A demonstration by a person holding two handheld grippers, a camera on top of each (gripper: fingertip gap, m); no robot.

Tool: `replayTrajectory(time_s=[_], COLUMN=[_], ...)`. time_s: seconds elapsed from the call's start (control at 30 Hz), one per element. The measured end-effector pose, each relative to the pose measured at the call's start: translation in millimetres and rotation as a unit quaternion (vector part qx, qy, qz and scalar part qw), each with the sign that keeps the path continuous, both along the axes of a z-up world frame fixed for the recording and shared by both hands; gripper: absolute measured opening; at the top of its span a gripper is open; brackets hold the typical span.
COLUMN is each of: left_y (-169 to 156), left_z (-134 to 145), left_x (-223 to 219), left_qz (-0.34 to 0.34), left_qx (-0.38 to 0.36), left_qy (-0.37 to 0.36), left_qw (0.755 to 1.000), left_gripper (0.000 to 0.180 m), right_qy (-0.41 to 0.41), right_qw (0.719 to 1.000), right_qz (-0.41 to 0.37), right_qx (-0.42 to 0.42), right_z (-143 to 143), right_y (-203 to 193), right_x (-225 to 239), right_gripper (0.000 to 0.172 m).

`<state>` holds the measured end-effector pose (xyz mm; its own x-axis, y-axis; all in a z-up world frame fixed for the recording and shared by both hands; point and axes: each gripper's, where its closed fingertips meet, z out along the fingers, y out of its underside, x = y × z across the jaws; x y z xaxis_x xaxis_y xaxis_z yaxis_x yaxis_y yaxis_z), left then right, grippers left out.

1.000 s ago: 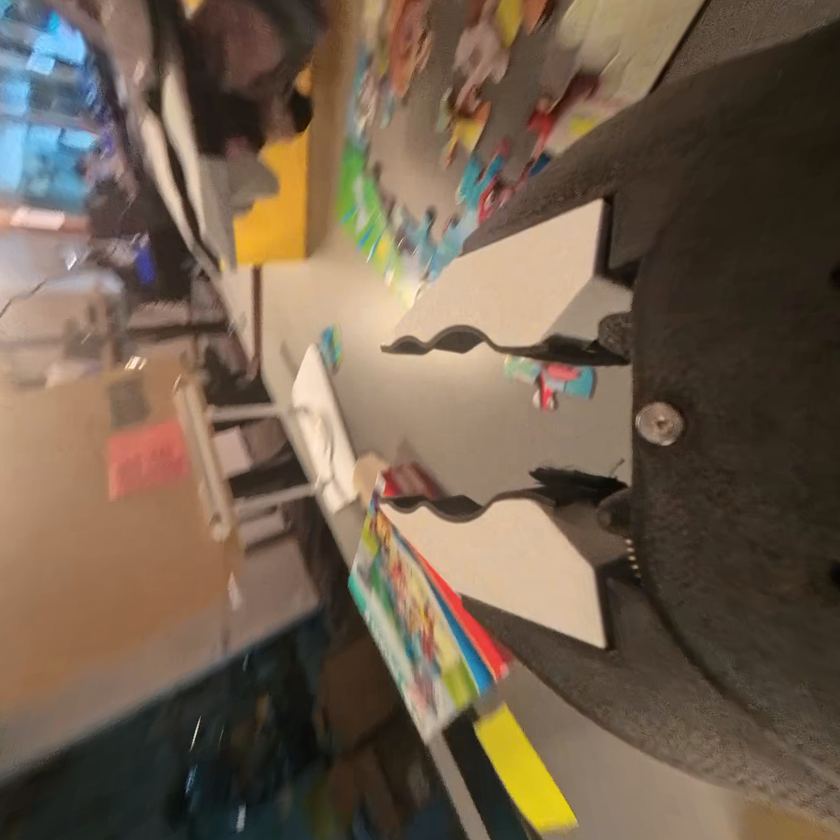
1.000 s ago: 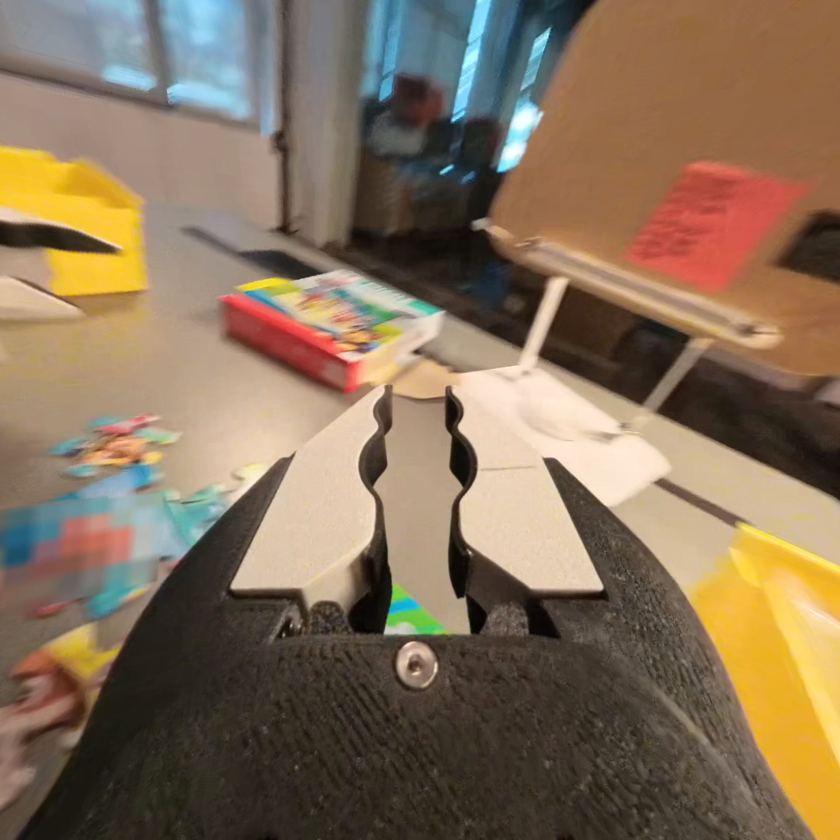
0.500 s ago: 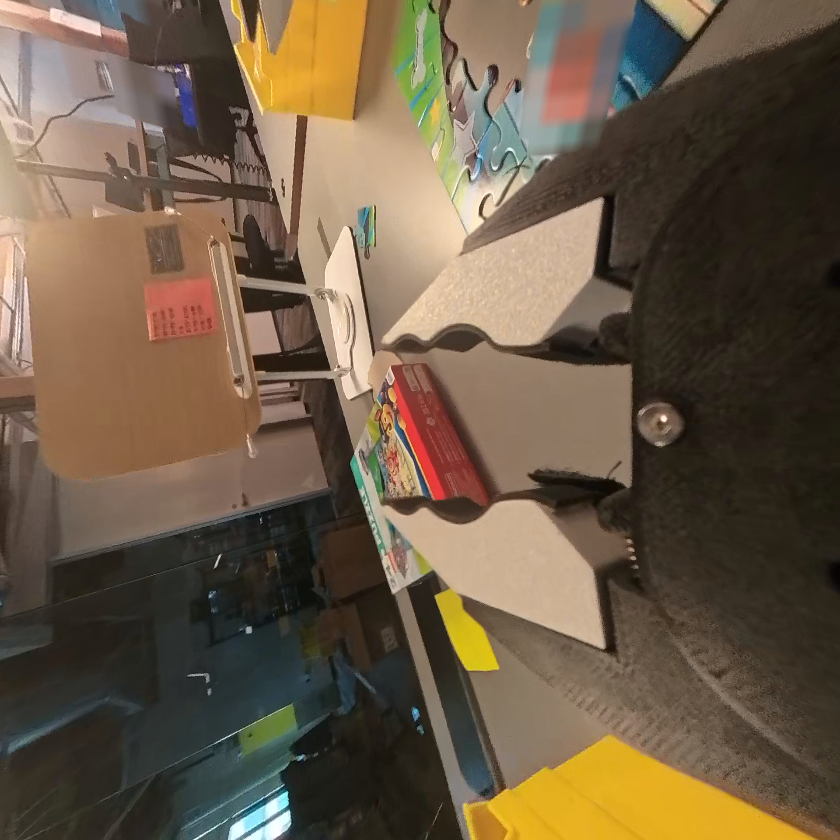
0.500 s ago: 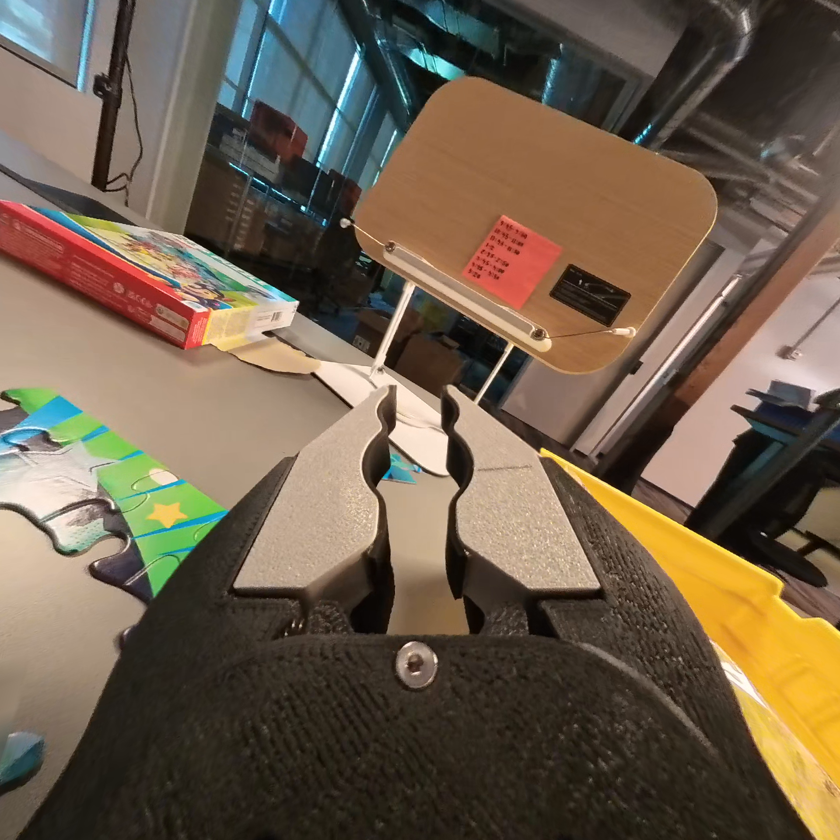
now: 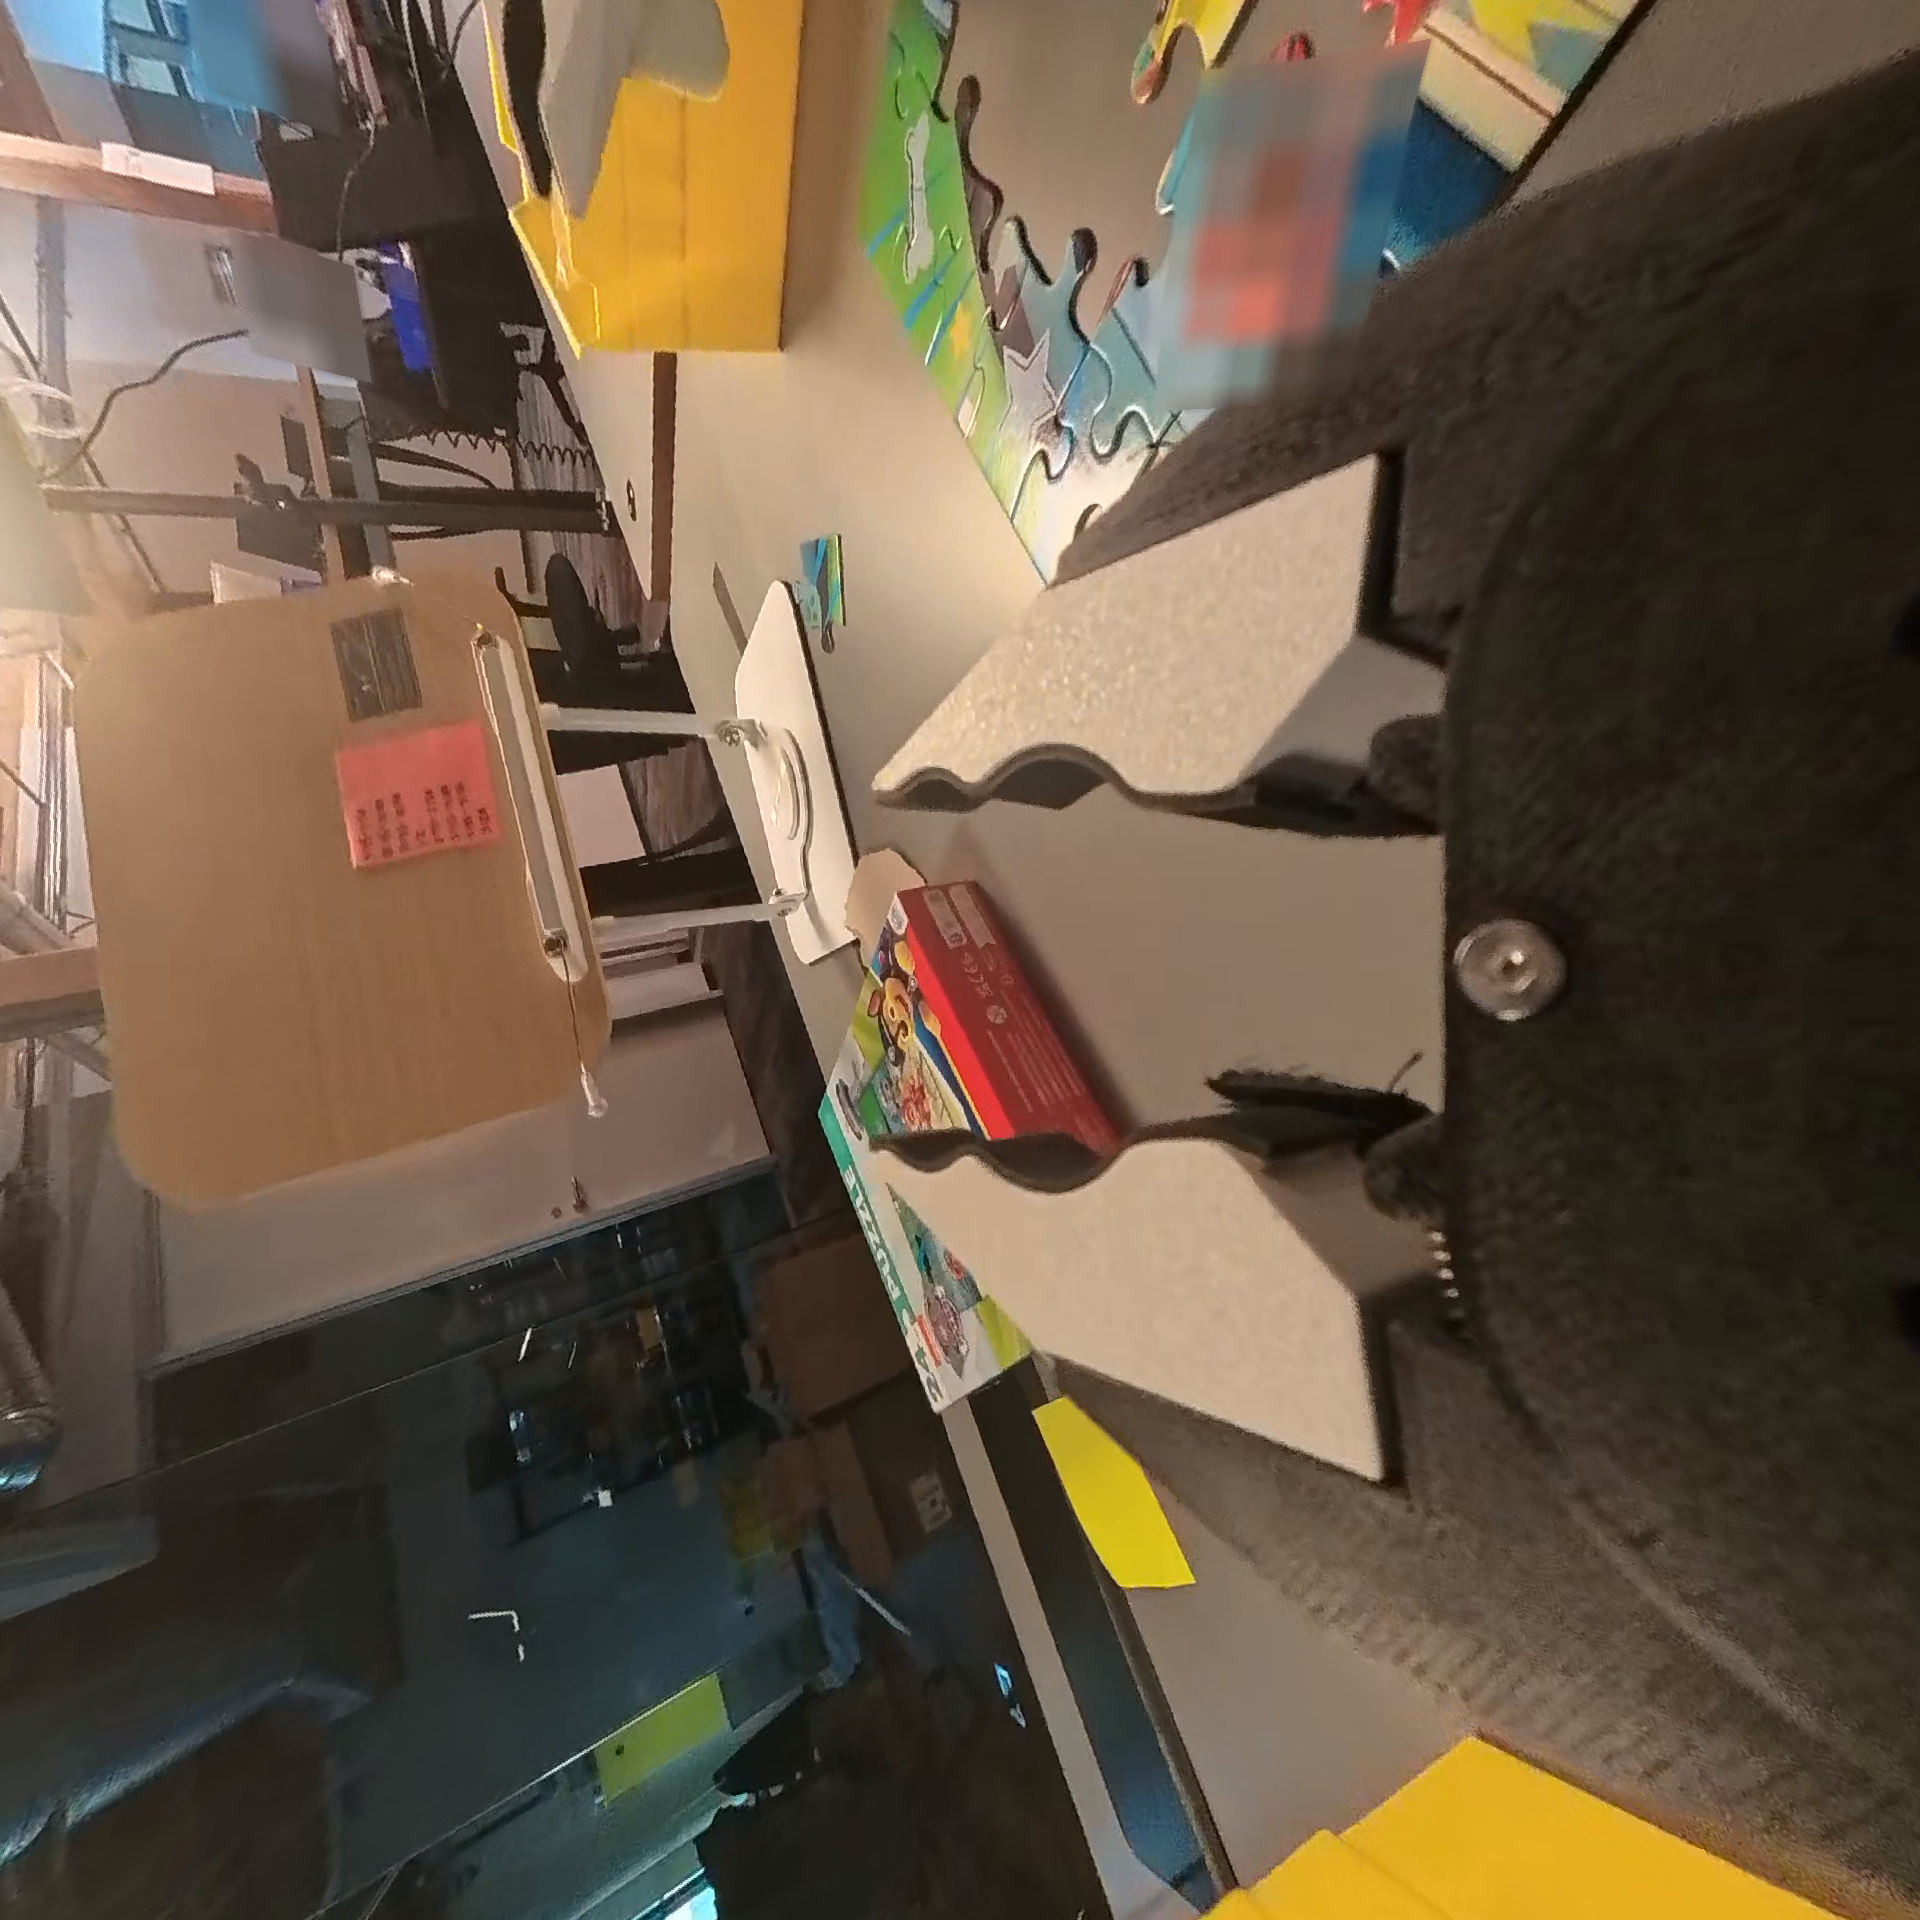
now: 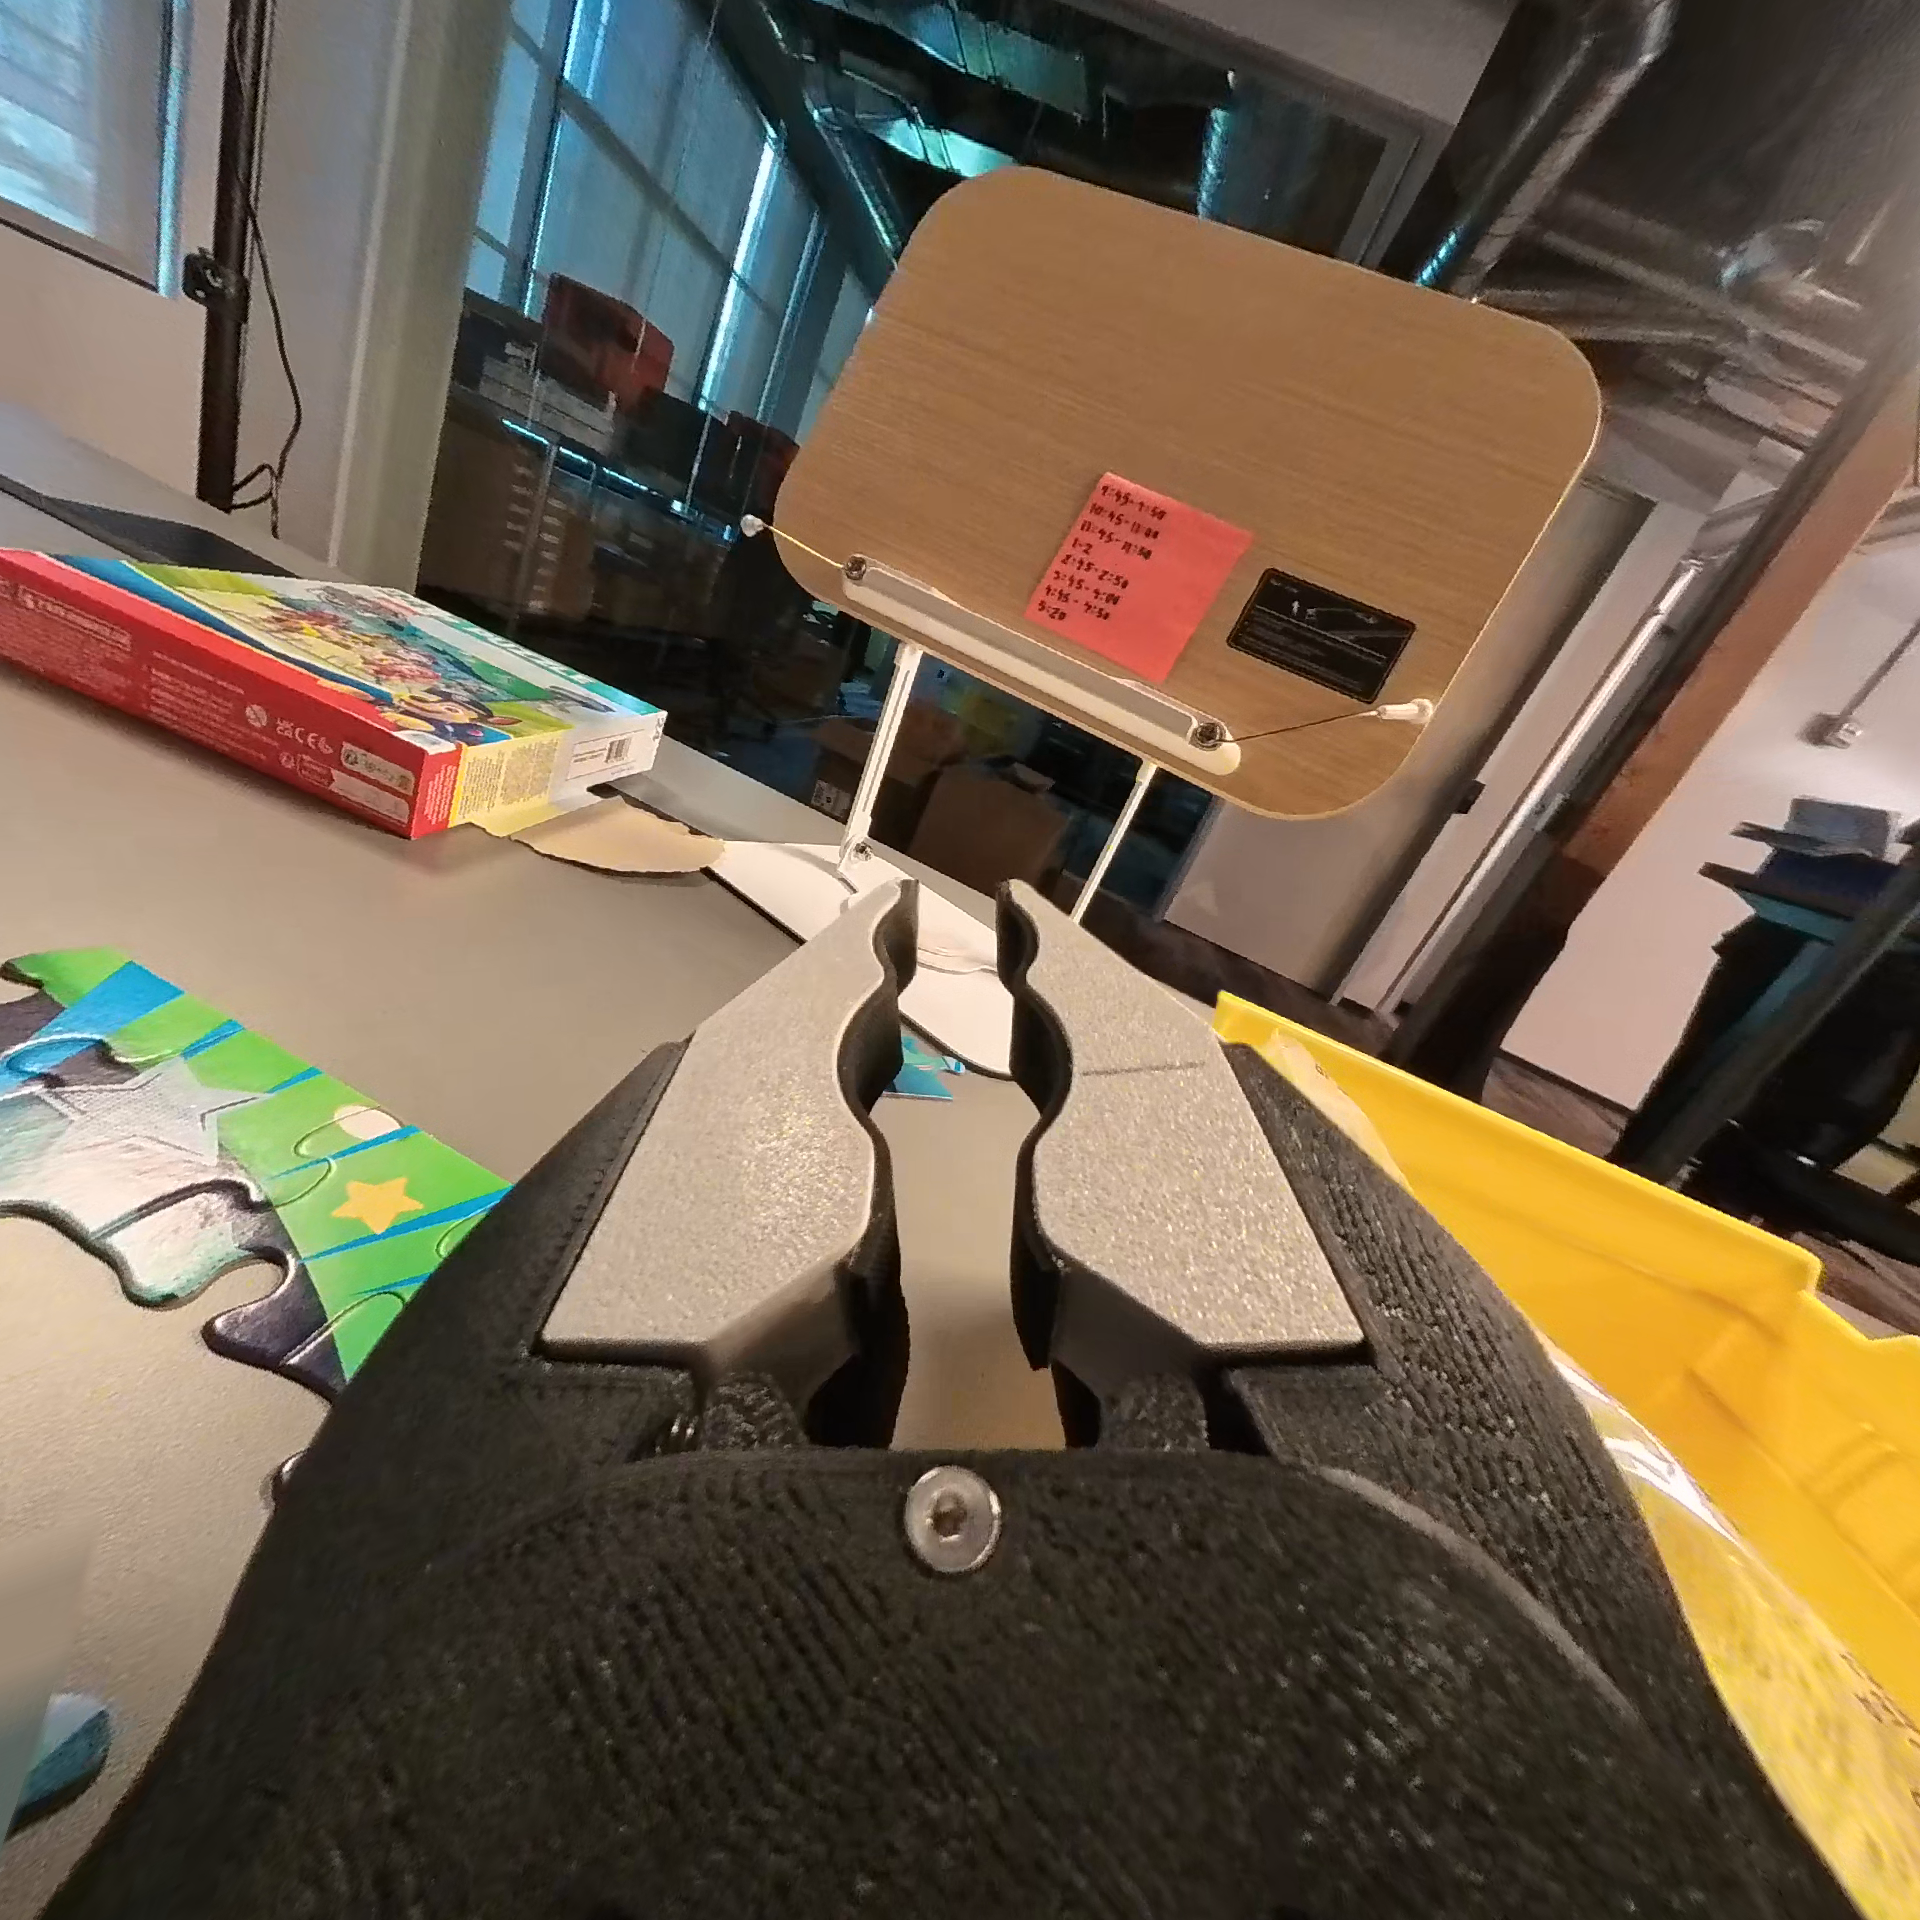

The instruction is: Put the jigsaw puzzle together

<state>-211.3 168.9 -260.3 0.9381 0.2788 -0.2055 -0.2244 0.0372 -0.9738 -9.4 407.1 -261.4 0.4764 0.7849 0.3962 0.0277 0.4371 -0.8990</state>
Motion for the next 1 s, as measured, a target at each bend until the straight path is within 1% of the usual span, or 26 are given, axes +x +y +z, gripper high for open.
replayTrajectory(time_s=[0.2,0.6,1.0], left_y=[-1.6,-0.1,1.1], left_z=[0.8,-0.8,-3.2], left_x=[-3.0,0.4,1.5], left_qz=[-0.002,-0.009,-0.016], left_qx=[0.005,-0.001,-0.007], left_qy=[-0.015,-0.009,-0.014], left_qw=[1.0,1.0,1.0], left_gripper=[0.06,0.058,0.057], right_qy=[0.006,0.018,0.018], right_qw=[1.0,1.0,0.999], right_qz=[-0.003,0.018,0.018], right_qx=[-0.008,-0.018,-0.024], right_z=[0.7,2.9,2.0], right_y=[2.0,-1.5,-0.3], right_x=[2.2,2.1,1.8], right_gripper=[0.012,0.012,0.011])
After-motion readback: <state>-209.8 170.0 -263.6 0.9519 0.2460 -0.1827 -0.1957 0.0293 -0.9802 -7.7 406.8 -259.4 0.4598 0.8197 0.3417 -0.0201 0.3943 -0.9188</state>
